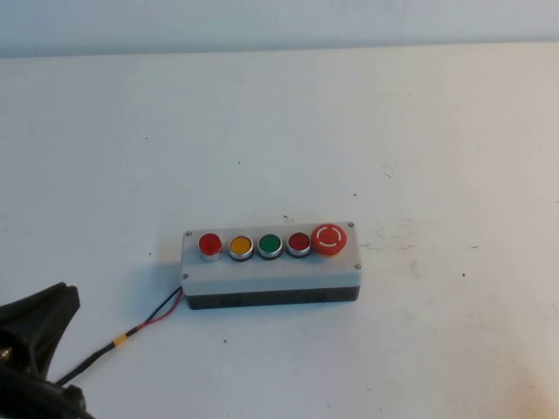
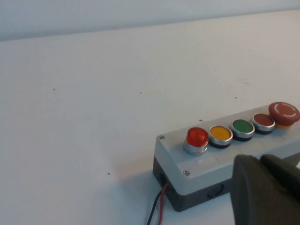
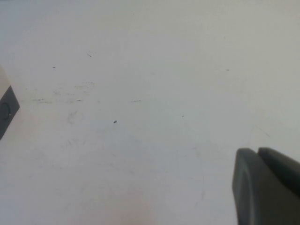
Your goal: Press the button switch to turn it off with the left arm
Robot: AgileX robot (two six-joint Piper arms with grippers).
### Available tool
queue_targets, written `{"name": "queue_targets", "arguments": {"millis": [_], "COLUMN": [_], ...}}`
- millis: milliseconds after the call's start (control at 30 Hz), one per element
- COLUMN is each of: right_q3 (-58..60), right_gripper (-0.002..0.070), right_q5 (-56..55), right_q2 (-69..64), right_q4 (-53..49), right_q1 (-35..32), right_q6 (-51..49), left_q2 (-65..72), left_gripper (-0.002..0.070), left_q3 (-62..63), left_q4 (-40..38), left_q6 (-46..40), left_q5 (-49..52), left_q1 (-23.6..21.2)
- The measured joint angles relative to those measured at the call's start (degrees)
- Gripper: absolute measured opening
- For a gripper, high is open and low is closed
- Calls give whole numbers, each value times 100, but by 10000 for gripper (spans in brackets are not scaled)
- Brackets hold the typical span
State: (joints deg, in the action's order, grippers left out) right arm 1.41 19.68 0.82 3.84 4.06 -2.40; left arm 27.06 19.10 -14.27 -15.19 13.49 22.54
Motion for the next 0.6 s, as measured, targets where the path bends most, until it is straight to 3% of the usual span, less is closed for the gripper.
{"name": "queue_targets", "arguments": {"millis": [433,600], "right_q3": [0,0], "right_gripper": [-16,-16], "right_q5": [0,0], "right_q2": [0,0], "right_q4": [0,0], "right_q1": [0,0], "right_q6": [0,0], "left_q2": [-28,-473], "left_gripper": [-1,-2], "left_q3": [-163,-897], "left_q4": [521,885], "left_q6": [-90,-174], "left_q5": [-526,-1978], "left_q1": [0,0]}}
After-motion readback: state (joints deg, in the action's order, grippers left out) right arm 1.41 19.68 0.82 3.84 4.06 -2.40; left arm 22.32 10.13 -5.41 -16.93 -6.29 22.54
